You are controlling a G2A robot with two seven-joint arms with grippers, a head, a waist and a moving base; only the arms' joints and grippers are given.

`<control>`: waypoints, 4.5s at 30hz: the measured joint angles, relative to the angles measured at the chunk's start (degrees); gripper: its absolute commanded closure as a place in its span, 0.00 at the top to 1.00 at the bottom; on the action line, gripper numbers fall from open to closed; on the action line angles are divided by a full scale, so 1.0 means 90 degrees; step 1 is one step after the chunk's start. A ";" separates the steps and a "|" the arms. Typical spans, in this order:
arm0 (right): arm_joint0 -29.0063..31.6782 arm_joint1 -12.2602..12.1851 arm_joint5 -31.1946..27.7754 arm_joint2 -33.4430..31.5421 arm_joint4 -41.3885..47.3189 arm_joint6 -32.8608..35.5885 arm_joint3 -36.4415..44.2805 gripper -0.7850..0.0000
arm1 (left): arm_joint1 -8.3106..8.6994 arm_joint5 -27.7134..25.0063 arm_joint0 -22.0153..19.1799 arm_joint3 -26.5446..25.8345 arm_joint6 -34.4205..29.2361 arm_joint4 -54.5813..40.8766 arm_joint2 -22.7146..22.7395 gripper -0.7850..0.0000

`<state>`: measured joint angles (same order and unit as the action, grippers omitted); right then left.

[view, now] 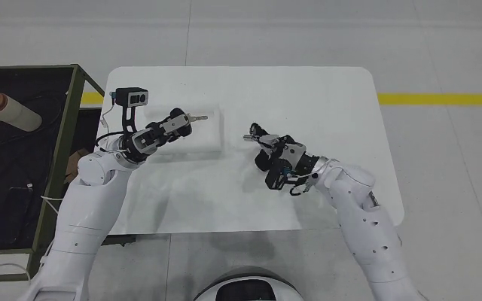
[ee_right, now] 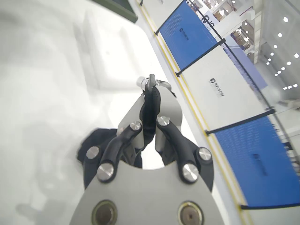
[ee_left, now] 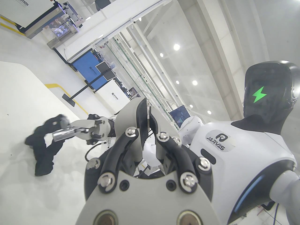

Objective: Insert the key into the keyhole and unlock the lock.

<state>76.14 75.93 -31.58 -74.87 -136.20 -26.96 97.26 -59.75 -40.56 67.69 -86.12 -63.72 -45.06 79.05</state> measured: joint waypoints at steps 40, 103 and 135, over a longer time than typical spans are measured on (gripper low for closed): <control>-0.0047 0.0182 0.1201 0.0197 0.4420 -0.1952 -0.0379 0.00 | 0.0000 -0.0001 0.0002 -0.0002 0.0001 0.0001 0.0002 0.00; 0.0248 0.0074 -0.1358 0.0672 0.7034 -0.0145 0.0386 0.00 | -0.0087 -0.1835 0.0661 -0.1092 0.2087 0.2999 0.0101 0.00; 0.0068 -0.0062 -0.2529 0.0576 0.8659 0.1511 0.0399 0.00 | 0.0713 -0.1734 0.0464 -0.1356 0.1732 0.2635 -0.0135 0.00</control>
<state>76.75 75.37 -54.35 -69.69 -58.26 -13.36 100.85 -53.33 -56.17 71.87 -98.32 -48.13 -21.35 77.84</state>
